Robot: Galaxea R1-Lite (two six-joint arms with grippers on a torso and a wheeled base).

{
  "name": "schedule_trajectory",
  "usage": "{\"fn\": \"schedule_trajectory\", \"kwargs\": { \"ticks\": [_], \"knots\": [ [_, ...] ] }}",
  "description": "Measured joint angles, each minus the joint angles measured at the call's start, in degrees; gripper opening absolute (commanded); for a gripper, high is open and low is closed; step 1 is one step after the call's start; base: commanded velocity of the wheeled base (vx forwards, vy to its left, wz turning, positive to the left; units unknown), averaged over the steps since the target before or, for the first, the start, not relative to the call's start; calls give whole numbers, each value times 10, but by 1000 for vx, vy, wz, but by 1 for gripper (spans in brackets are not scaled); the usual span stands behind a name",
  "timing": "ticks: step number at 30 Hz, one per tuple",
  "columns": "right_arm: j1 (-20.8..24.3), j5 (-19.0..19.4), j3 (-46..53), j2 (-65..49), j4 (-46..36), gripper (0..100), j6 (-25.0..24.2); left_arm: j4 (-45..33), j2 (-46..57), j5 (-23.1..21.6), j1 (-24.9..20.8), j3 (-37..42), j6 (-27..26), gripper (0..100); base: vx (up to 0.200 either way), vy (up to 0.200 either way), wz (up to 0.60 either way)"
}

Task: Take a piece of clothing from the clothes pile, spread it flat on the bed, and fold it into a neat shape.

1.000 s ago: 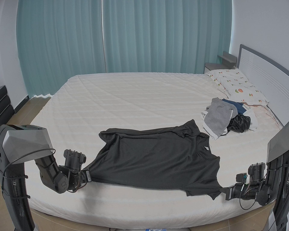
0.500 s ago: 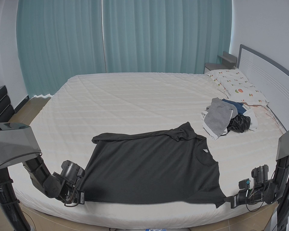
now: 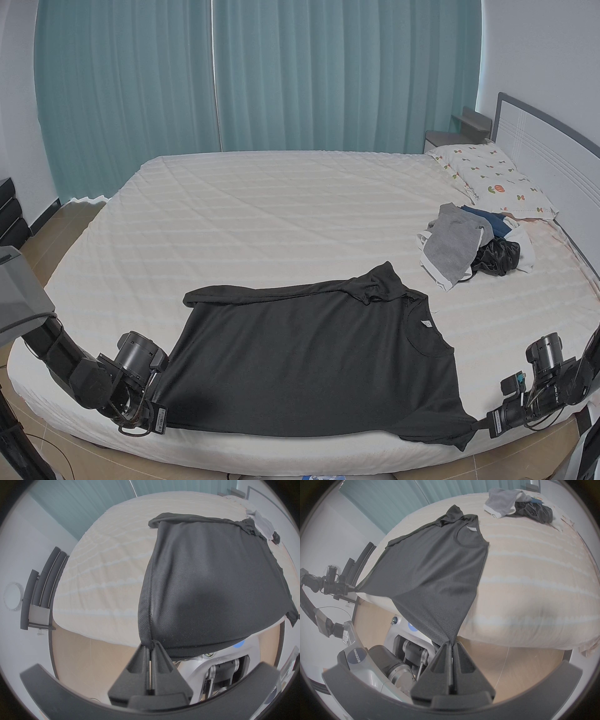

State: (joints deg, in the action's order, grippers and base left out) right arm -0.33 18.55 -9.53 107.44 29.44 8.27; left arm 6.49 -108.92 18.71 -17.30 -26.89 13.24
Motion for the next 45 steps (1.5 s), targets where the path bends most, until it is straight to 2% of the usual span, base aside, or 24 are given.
{"fn": "schedule_trajectory", "kwargs": {
  "ticks": [2, 3, 8, 9, 15, 18, 22, 27, 30, 34, 37, 41, 42, 45],
  "knots": [
    [0, 0, -17, -3, -9, 0, 1, -6, -3, 0, -1, -1, -4, 0, 0, 0, 0],
    [0, 0, -23, -1, -8, 0, 2, -8, -6, -1, -1, -1, -5, 100, 0, 0, 0],
    [-2, -4, -34, 33, 18, 0, 3, -14, -27, -12, -5, -4, -8, 100, 0, 0, 0],
    [-2, -5, -35, 40, 21, 100, 4, -14, -30, -17, -6, -6, -7, 100, 0, 0, 0],
    [-5, -5, -46, 60, 36, 100, -4, -12, -42, -27, -6, -23, 3, 100, 0, 0, 0],
    [-16, -2, -60, 58, 40, 100, -17, -9, -43, -32, -3, -38, 36, 100, 0, 0, 0],
    [-27, 1, -88, 52, 41, 100, -71, -7, -43, -59, -2, -63, 73, 100, 0, 0, 0],
    [-26, 1, -138, 64, 51, 100, -171, 15, -44, -136, 6, -94, 95, 100, 0, 0, 0],
    [-23, 0, -166, 87, 86, 100, -215, 60, -47, -181, 20, -106, 110, 100, 0, 0, 0],
    [-19, -1, -192, 136, 160, 100, -270, 109, -60, -225, 37, -122, 166, 100, 0, 0, 0],
    [-17, -2, -203, 170, 203, 100, -287, 122, -73, -266, 47, -133, 190, 100, 0, 0, 0],
    [-12, -2, -211, 202, 218, 100, -296, 129, -86, -335, 60, -147, 221, 100, 0, 0, 0],
    [-11, -2, -212, 207, 220, 0, -297, 130, -88, -345, 62, -151, 231, 100, 0, 0, 0],
    [-7, -3, -217, 222, 222, 0, -299, 132, -94, -362, 72, -163, 248, 100, 0, 0, 0]
  ]
}}
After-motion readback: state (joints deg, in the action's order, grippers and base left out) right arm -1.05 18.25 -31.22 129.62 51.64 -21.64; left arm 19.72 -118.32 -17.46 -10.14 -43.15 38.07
